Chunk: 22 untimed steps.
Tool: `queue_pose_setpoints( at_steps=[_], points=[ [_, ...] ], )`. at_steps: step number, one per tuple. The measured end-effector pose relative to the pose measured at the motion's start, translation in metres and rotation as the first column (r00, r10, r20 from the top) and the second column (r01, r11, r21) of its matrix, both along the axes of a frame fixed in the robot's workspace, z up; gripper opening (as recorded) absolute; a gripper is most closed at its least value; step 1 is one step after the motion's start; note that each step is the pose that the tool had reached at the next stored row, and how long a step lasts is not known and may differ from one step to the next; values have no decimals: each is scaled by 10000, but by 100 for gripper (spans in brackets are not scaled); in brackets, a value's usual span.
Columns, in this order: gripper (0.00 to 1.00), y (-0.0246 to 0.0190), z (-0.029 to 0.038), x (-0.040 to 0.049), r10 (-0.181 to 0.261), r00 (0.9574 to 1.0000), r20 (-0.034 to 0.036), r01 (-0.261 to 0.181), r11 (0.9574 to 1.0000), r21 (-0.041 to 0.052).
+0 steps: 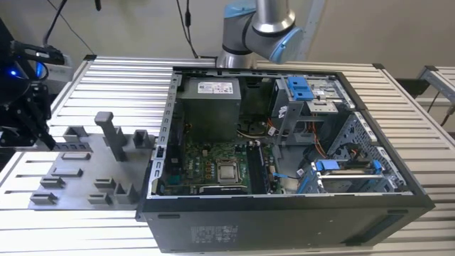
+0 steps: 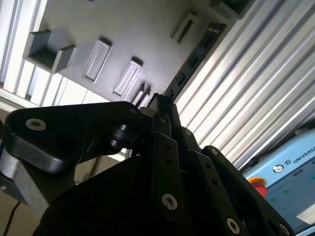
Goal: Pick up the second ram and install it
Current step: 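Pick up the second ram and move it above second insertion slot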
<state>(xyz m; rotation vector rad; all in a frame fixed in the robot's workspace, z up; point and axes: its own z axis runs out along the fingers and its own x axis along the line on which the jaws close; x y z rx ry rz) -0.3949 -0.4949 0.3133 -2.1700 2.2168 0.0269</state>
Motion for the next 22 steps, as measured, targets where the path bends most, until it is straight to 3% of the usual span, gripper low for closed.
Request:
queue_pose_setpoints(
  at_steps=[10, 22],
  points=[
    [15, 0, 163, 0, 1, 10000, 1, -1, 10000, 19],
    [15, 0, 418, 0, 0, 10000, 1, 0, 10000, 40]
  ],
)
